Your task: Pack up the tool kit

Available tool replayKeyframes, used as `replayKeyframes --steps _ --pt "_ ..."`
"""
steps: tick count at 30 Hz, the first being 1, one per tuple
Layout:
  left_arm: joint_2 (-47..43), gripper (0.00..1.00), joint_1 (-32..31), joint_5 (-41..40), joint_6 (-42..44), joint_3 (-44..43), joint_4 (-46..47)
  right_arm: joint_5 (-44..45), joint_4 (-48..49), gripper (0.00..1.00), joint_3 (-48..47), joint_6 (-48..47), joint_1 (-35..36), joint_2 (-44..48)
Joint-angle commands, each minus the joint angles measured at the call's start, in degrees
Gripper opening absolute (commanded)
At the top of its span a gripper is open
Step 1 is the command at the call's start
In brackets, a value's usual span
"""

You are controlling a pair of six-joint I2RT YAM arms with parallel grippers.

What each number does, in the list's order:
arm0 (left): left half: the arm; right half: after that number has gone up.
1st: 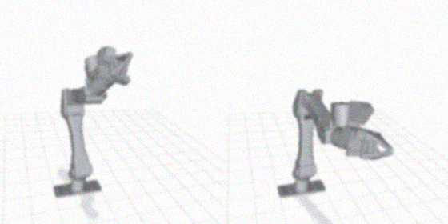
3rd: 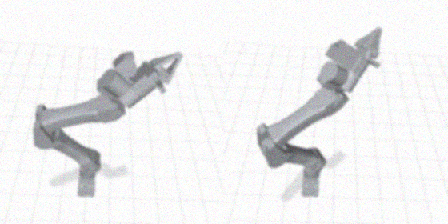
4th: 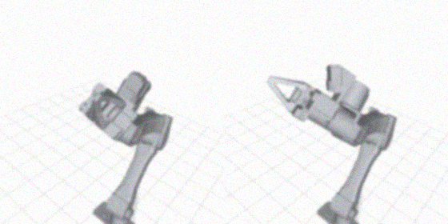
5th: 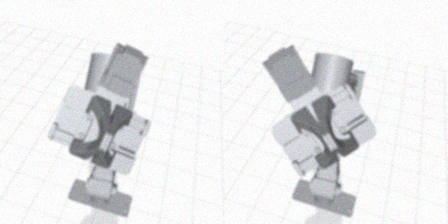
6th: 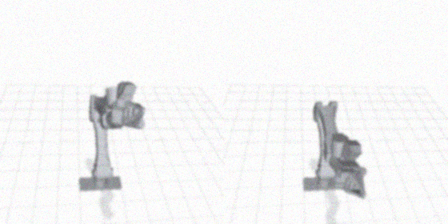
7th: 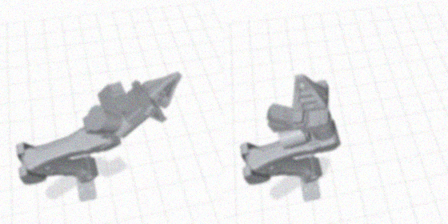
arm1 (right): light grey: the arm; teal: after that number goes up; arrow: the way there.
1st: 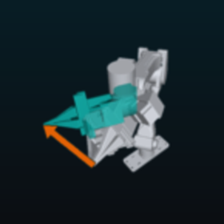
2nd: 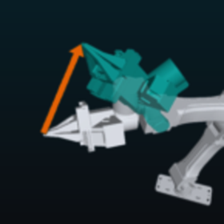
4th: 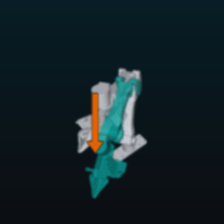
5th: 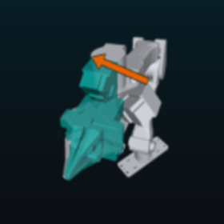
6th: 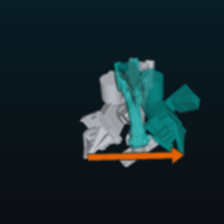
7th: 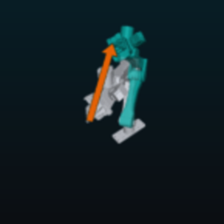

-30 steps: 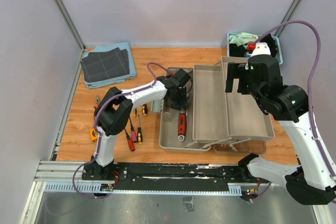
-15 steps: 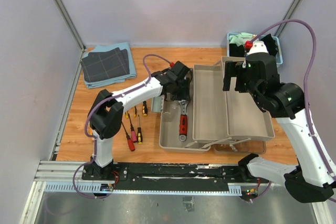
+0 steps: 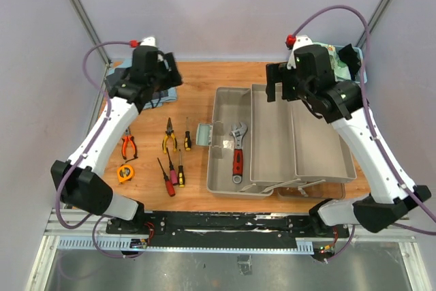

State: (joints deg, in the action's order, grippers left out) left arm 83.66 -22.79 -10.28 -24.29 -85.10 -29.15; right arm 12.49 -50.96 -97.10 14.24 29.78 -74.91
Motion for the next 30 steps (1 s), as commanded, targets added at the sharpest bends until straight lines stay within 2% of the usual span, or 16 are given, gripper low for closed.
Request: replayKeyframes --steps 1,6,9,16,23,30 --pt "-2.81 0.79 9.45 2.32 5.93 8.83 -6.53 -5.46 3.87 0.98 -4.29 -2.29 0.61 -4.12" --pt "-4.4 0.83 12.45 5.19 9.04 19.45 -8.25 -7.33 4.9 0.98 -7.14 -3.42 3.74 -10.14" --pt "-3.49 0.83 12.92 8.12 10.51 22.5 -7.04 -8.08 5.24 0.98 -8.15 -3.44 5.74 -12.31" --pt "3.53 0.8 14.26 9.34 13.43 22.35 -7.38 -7.77 5.82 0.98 -5.97 -3.08 6.91 -11.41" --pt "9.12 0.69 14.26 12.11 15.32 22.17 -7.83 -5.44 5.72 0.98 -2.51 -3.35 6.95 -7.74" --pt "12.52 0.63 14.28 11.72 17.05 20.96 -7.93 -4.24 5.37 0.98 -0.74 -3.61 6.84 -5.74"
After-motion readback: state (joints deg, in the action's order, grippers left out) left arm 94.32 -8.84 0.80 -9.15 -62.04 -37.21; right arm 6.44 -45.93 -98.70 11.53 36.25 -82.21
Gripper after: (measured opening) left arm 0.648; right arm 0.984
